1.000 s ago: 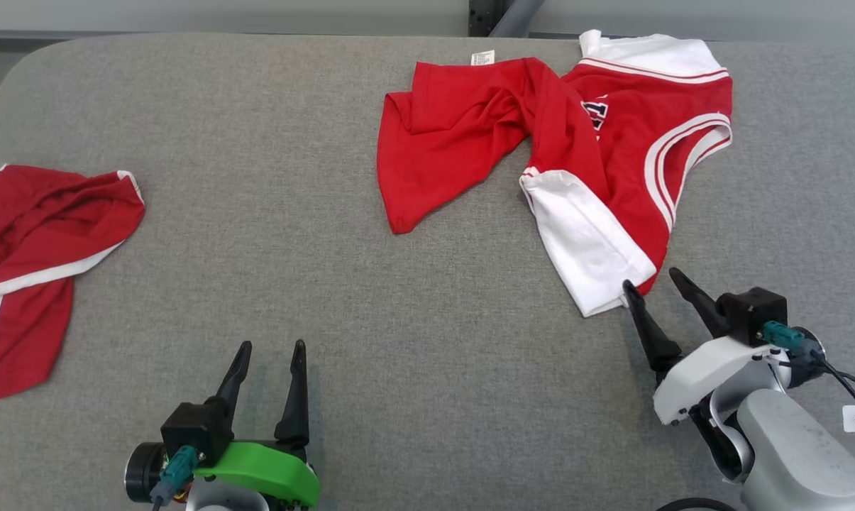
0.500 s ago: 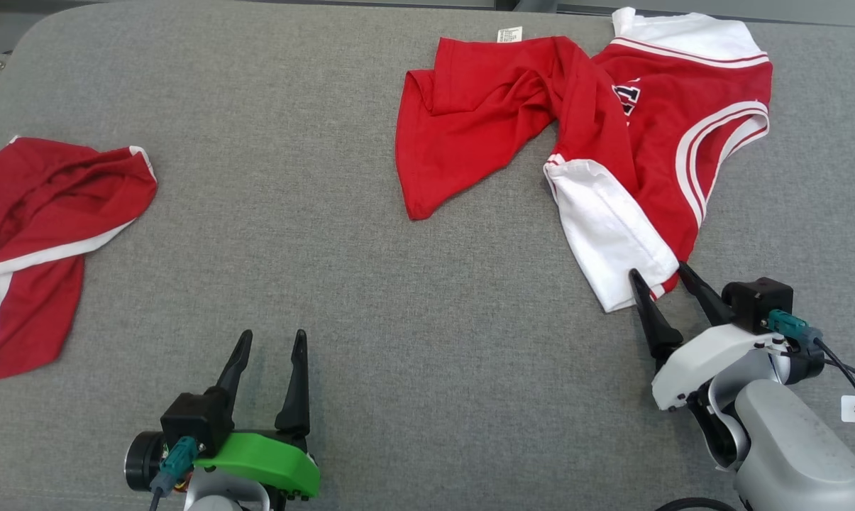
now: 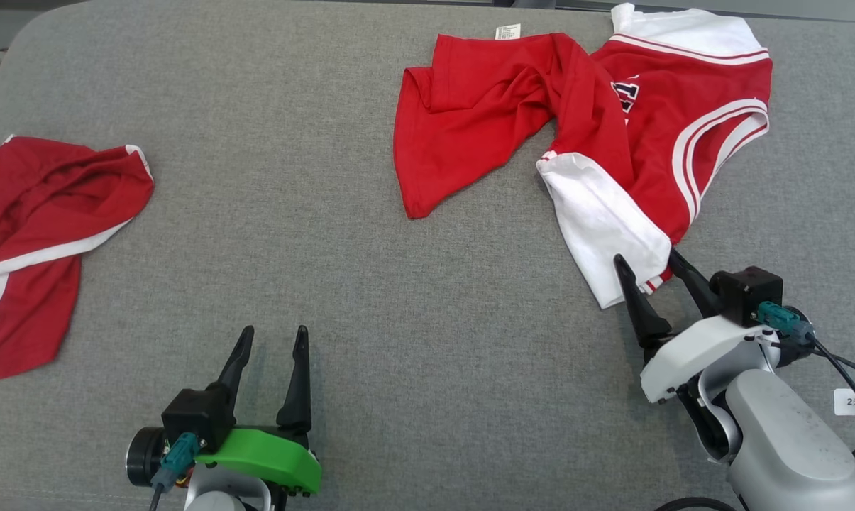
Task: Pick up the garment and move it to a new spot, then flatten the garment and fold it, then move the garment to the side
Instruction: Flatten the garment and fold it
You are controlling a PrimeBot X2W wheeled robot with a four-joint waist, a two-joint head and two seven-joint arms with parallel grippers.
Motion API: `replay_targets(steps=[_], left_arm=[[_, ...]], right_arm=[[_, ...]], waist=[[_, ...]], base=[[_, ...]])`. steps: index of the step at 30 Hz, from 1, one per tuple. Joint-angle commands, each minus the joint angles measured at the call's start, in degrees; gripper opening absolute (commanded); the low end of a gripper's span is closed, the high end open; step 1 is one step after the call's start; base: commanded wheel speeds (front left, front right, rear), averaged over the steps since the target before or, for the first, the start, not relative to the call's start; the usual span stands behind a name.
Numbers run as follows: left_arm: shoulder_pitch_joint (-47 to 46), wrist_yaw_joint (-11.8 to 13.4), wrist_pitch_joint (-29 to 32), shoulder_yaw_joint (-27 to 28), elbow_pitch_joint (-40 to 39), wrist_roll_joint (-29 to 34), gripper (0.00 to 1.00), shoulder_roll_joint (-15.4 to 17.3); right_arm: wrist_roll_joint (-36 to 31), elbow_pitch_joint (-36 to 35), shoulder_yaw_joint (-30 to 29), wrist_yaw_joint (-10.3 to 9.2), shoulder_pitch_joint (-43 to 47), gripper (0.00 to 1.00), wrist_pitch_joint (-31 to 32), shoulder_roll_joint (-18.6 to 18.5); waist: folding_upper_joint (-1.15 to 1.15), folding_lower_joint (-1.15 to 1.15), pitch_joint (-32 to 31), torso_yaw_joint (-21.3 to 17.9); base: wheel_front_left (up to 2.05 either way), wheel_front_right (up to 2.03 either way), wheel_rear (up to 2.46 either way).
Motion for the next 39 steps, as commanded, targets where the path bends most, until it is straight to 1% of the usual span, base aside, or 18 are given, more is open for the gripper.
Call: replay_targets(steps=[1,7,13,14,15,16,17,18,19,22,25,27,28,30,31,32,35,39], left_arm=[[-0.36,-0.21,-0.04,0.11,0.16,-0.46,1.00,0.19],[0.06,-0.31,-0.04,0.01,0.35,-0.58,1.00,0.19],[0.26,-0.29,-0.04,-0.21,0.69,-0.48,1.00,0.19],[0.22,-0.29,-0.04,-0.31,0.78,-0.47,1.00,0.19],[0.17,-0.30,-0.04,-0.43,0.84,-0.45,1.00,0.20],[0.16,-0.29,-0.04,-0.47,0.85,-0.45,1.00,0.21],[0.18,-0.28,-0.04,-0.48,0.81,-0.48,1.00,0.19],[0.26,-0.28,-0.04,-0.46,0.74,-0.47,1.00,0.19],[0.39,-0.24,-0.04,-0.39,0.66,-0.42,1.00,0.19],[0.83,-0.21,-0.04,-0.02,0.58,-0.23,1.00,0.19],[1.54,-0.10,-0.04,0.70,0.68,0.02,1.00,0.21],[1.91,-0.27,-0.04,0.95,0.83,0.07,1.00,0.19],[2.26,-0.42,-0.04,1.00,0.91,0.15,1.00,0.19],[2.71,-0.62,-0.04,1.27,1.09,0.31,1.00,0.21],[3.22,-0.87,-0.04,1.23,1.24,0.31,1.00,0.19],[3.43,-0.85,-0.04,1.19,1.33,0.25,1.00,0.19],[3.82,-0.99,-0.04,1.07,1.47,0.03,1.00,0.20],[4.62,-0.91,-0.04,0.75,1.47,-0.37,1.00,0.19]], right_arm=[[-0.60,-0.35,-0.27,-0.08,0.97,1.00,-0.12,0.24],[-1.44,-1.44,-1.51,-0.08,1.70,1.00,-0.12,0.77],[-1.30,0.40,-1.10,-0.08,0.80,1.00,-0.11,0.58],[-1.26,0.89,-0.72,-0.08,0.47,0.94,-0.12,0.48],[-1.13,1.34,-0.53,-0.09,0.21,0.84,-0.12,0.40],[-0.92,1.65,-0.47,-0.08,-0.04,0.69,-0.12,0.28],[-0.78,1.93,-0.54,-0.09,-0.16,0.45,-0.12,0.19],[-0.76,2.10,-0.59,-0.08,-0.20,0.17,-0.12,0.29],[-0.89,1.87,-0.71,-0.08,-0.32,0.00,-0.12,0.36],[-1.55,-0.20,-1.07,-0.08,-0.22,0.00,-0.12,0.18],[-3.22,-3.77,-0.36,-0.08,0.76,0.00,-0.12,-0.29],[-4.81,-6.99,1.17,-0.09,1.01,0.00,-0.11,-1.07],[-5.36,-8.74,2.88,-0.08,1.22,0.00,-0.11,-1.52],[-5.51,-11.44,7.44,-0.06,1.63,0.00,-0.11,-3.24],[-4.31,-12.79,12.42,-0.08,1.92,0.00,-0.11,-5.49],[-3.51,-13.23,15.33,-0.07,1.98,0.00,-0.11,-6.38],[0.33,-12.37,23.88,-0.07,2.57,0.00,-0.12,-9.07],[7.32,-10.32,36.36,-0.07,2.46,0.00,0.07,-11.98]], waist=[[0.00,0.00,-0.09,0.01],[0.00,0.00,-0.50,0.10],[0.00,0.00,-0.81,0.29],[0.00,0.00,-0.84,0.40],[0.00,0.00,-0.87,0.54],[0.00,0.00,-0.89,0.69],[0.00,0.00,-0.90,0.82],[0.00,0.00,-0.93,0.93],[0.00,0.00,-0.97,1.01],[0.00,0.00,-1.29,1.02],[0.00,0.00,-2.33,0.27],[0.00,0.00,-3.36,-0.62],[0.00,0.00,-4.06,-1.17],[0.00,0.00,-5.50,-2.26],[0.00,0.00,-7.07,-3.34],[0.00,0.00,-7.81,-3.82],[0.00,0.00,-9.62,-5.18],[0.00,0.00,-10.63,-6.66]], base=[[0.00,0.00,0.00],[0.00,0.00,0.00],[0.00,0.00,0.00],[0.00,0.00,0.00],[0.00,0.00,0.00],[0.00,0.00,0.00],[0.00,0.00,0.00],[0.00,0.00,0.00],[0.00,0.00,0.00],[0.00,0.00,0.00],[0.00,0.00,0.00],[0.00,0.00,0.00],[0.00,0.00,0.00],[0.00,0.00,0.00],[0.00,0.00,0.00],[0.00,0.00,0.00],[0.00,0.00,0.00],[0.00,0.00,0.00]])
